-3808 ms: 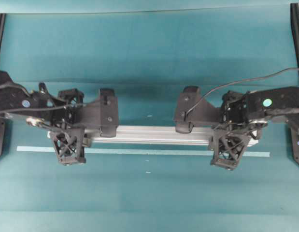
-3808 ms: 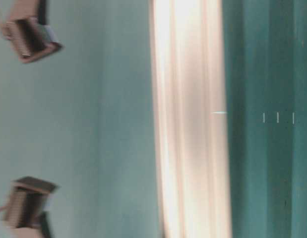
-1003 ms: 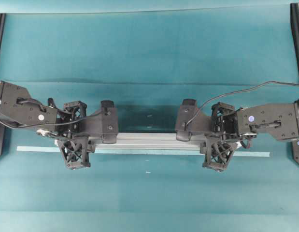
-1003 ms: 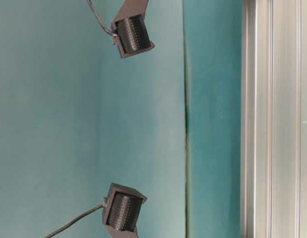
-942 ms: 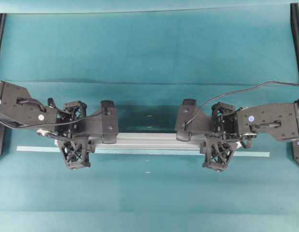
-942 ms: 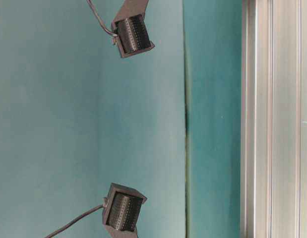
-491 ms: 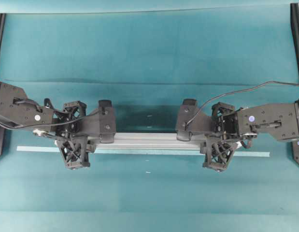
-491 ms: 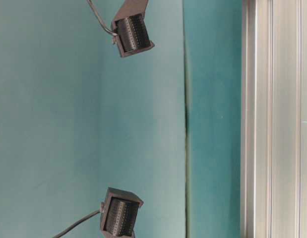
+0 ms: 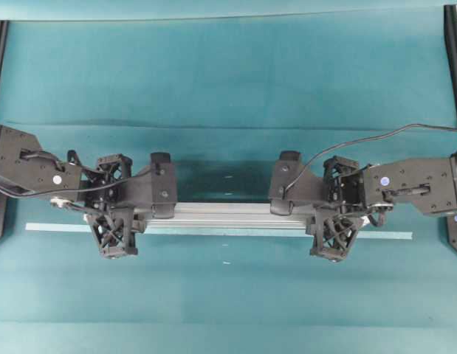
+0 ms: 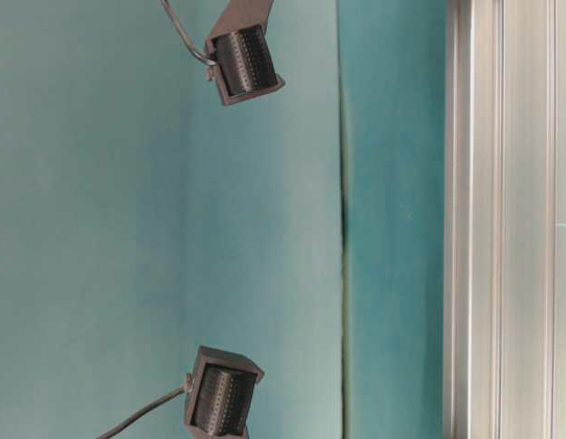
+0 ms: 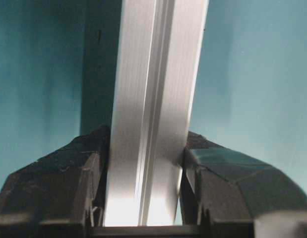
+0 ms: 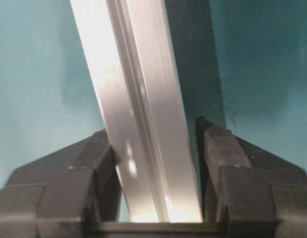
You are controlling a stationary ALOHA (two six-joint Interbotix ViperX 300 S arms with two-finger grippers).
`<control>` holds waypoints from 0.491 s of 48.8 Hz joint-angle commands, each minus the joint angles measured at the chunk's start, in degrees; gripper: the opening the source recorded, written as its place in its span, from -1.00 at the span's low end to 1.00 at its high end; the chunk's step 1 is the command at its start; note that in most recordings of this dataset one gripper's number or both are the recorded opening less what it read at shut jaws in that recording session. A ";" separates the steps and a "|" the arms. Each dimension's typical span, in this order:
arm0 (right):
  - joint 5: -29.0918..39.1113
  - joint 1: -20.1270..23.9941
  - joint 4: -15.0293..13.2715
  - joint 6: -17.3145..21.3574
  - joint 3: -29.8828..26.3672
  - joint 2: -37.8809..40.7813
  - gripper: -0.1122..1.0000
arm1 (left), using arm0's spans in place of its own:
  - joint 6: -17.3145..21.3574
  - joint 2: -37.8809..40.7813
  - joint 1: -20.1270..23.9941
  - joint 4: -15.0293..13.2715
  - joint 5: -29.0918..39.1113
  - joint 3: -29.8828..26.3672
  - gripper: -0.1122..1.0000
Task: Lift the metal rail with both hands and move it towards you.
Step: 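Open both grippers and release the rail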
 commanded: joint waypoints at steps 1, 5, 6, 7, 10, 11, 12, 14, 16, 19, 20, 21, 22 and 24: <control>-0.09 -2.11 0.09 2.02 0.35 0.79 0.31 | -2.64 0.44 -0.18 -0.44 -0.79 -0.18 -0.28; -0.09 -1.85 0.18 2.02 0.35 0.97 0.66 | -2.72 0.44 -0.18 -0.44 -0.79 -0.09 -0.28; -0.18 -1.76 0.18 2.02 0.26 1.05 0.73 | -2.72 0.44 -0.18 -0.44 -0.79 -0.09 -0.27; -0.09 -1.76 0.18 2.02 0.26 1.05 0.77 | -2.72 0.44 -0.18 -0.35 -0.79 -0.09 -0.27; -0.18 -1.58 0.18 1.93 0.18 1.05 0.86 | -2.64 0.44 -0.18 -0.35 -0.79 -0.26 -0.13; -0.18 -1.49 0.18 1.93 0.18 1.05 0.88 | -2.64 0.44 -0.18 -0.35 -0.79 -0.26 -0.03; -0.26 -1.49 0.18 2.02 0.18 1.05 0.90 | -2.64 0.44 -0.18 -0.44 -0.88 -0.18 0.08; -0.18 -1.32 0.18 2.02 0.09 1.05 0.92 | -2.64 0.35 -0.18 -0.44 -0.88 -0.18 0.31; -0.09 -1.05 0.26 2.02 0.00 1.05 0.92 | -2.55 0.26 -0.18 -0.44 -0.88 -0.09 0.53; -0.09 -0.35 0.53 2.29 -0.09 1.14 0.92 | -2.37 0.26 -0.18 -0.44 -0.79 0.00 0.78; 0.00 -0.18 0.53 2.37 -0.09 1.14 0.92 | -2.20 0.18 -0.18 -0.44 -0.79 0.00 0.83; -0.09 0.00 0.70 2.37 -0.09 1.14 0.92 | -1.93 0.18 -0.26 -0.35 -0.79 0.00 0.85; -0.09 0.09 0.79 2.37 -0.09 1.14 0.92 | -1.76 0.26 -0.26 -0.44 -0.79 0.00 0.84; -0.09 0.26 1.05 2.46 0.00 1.14 0.92 | -1.23 0.18 -0.26 -0.44 -0.70 0.00 0.79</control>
